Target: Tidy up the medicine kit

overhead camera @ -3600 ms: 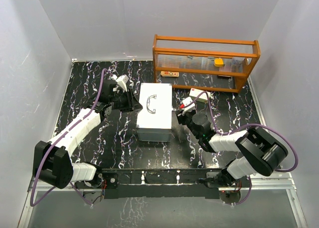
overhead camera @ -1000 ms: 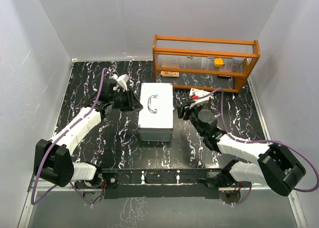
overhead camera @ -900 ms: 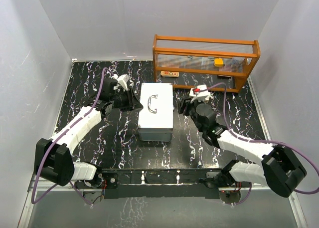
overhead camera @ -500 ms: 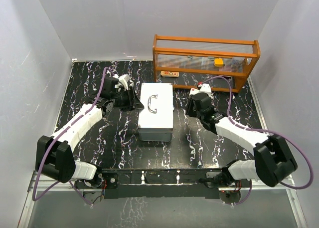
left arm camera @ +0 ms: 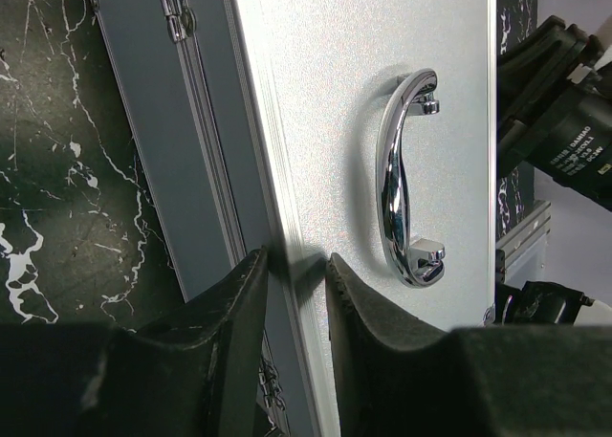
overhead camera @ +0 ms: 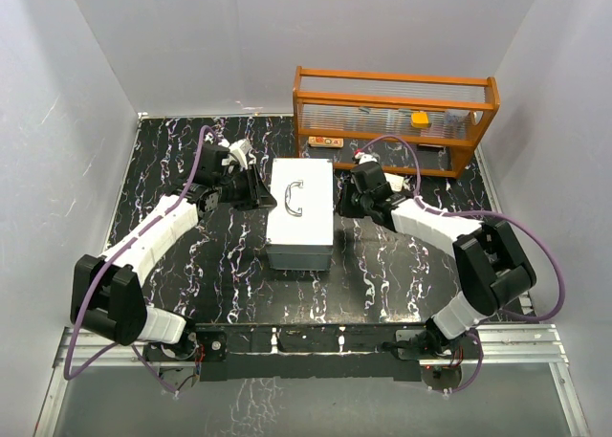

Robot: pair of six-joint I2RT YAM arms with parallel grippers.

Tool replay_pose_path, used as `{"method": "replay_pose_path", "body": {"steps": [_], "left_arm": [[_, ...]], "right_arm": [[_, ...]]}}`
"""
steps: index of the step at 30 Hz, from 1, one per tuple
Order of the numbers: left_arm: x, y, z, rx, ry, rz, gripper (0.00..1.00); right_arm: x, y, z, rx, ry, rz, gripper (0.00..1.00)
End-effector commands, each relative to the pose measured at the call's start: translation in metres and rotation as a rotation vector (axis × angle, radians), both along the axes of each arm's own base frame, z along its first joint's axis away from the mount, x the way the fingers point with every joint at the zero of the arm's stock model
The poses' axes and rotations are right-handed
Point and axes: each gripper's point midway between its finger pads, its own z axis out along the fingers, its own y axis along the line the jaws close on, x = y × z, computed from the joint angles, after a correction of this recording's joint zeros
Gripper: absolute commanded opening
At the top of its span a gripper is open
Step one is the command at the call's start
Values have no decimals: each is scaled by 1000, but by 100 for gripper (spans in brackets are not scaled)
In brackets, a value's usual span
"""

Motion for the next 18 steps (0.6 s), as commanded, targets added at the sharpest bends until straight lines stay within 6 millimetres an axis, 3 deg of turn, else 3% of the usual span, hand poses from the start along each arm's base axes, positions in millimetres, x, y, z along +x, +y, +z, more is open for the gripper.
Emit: {"method": "replay_pose_path", "body": {"steps": [1, 18], "left_arm": [[-8, 7, -25, 69, 64, -4, 27], [-7, 18, -31, 125, 43, 15, 25]], "right_arm": [[9, 23, 19, 89, -35, 55, 14], [-21, 73, 36, 218, -71, 142, 10]]}}
